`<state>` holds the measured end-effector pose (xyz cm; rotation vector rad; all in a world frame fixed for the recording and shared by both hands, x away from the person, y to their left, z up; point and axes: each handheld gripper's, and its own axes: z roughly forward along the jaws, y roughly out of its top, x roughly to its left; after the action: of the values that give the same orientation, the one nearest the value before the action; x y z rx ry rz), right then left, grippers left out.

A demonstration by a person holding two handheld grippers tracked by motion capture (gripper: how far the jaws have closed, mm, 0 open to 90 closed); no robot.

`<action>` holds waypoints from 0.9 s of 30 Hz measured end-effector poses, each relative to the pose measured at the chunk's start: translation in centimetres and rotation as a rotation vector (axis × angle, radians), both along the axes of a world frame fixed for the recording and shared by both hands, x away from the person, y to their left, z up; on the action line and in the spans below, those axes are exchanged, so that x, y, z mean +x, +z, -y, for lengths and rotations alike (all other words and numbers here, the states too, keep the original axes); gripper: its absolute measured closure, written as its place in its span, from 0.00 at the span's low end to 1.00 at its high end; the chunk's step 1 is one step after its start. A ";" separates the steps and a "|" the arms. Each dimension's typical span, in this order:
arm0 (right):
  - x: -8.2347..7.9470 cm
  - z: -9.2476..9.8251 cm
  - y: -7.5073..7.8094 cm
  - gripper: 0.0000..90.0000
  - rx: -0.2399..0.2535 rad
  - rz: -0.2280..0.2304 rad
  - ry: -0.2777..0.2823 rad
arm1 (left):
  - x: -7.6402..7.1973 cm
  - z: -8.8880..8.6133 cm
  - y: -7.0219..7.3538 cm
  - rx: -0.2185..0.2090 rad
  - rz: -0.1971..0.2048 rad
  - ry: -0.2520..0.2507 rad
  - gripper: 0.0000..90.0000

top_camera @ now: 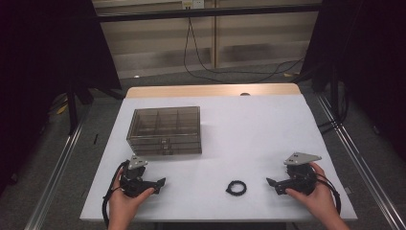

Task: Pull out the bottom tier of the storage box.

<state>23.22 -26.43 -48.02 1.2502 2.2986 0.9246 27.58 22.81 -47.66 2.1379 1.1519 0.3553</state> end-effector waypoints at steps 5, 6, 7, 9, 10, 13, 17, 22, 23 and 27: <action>0.1 0.1 0.1 0.04 0.004 0.007 -0.001 | -0.1 0.3 0.0 0.014 -0.008 -0.005 0.03; 0.1 0.1 0.1 0.04 0.004 0.000 -0.010 | -0.1 0.3 0.0 0.006 -0.011 0.007 0.03; 0.1 0.1 0.1 0.04 0.004 0.008 -0.005 | -0.1 0.4 -0.1 -0.007 -0.016 0.012 0.03; 0.1 0.1 0.1 0.04 0.006 0.005 -0.010 | -0.1 0.4 0.0 0.002 -0.020 0.005 0.03; 0.2 0.1 0.2 0.04 0.010 0.007 -0.011 | -0.1 0.6 0.1 0.007 -0.016 0.013 0.03; 0.1 0.1 0.2 0.04 0.005 0.005 -0.006 | -0.2 0.6 0.3 0.010 -0.017 0.007 0.03; 0.1 0.2 0.3 0.04 0.016 -0.002 -0.017 | -0.3 0.9 0.6 0.008 -0.014 0.034 0.03; 0.1 0.3 0.3 0.04 0.019 0.007 -0.010 | -0.2 0.9 0.8 0.001 -0.022 0.074 0.03; 0.1 0.3 0.3 0.05 0.021 0.007 -0.011 | -0.2 0.9 0.8 0.000 -0.024 0.080 0.03; 0.1 0.3 0.3 0.05 0.017 0.009 -0.010 | -0.1 0.8 0.9 0.010 -0.032 0.088 0.03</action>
<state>23.31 -26.74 -47.70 1.2607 2.2798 0.9469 27.53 21.98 -46.76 2.1124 1.2681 0.3688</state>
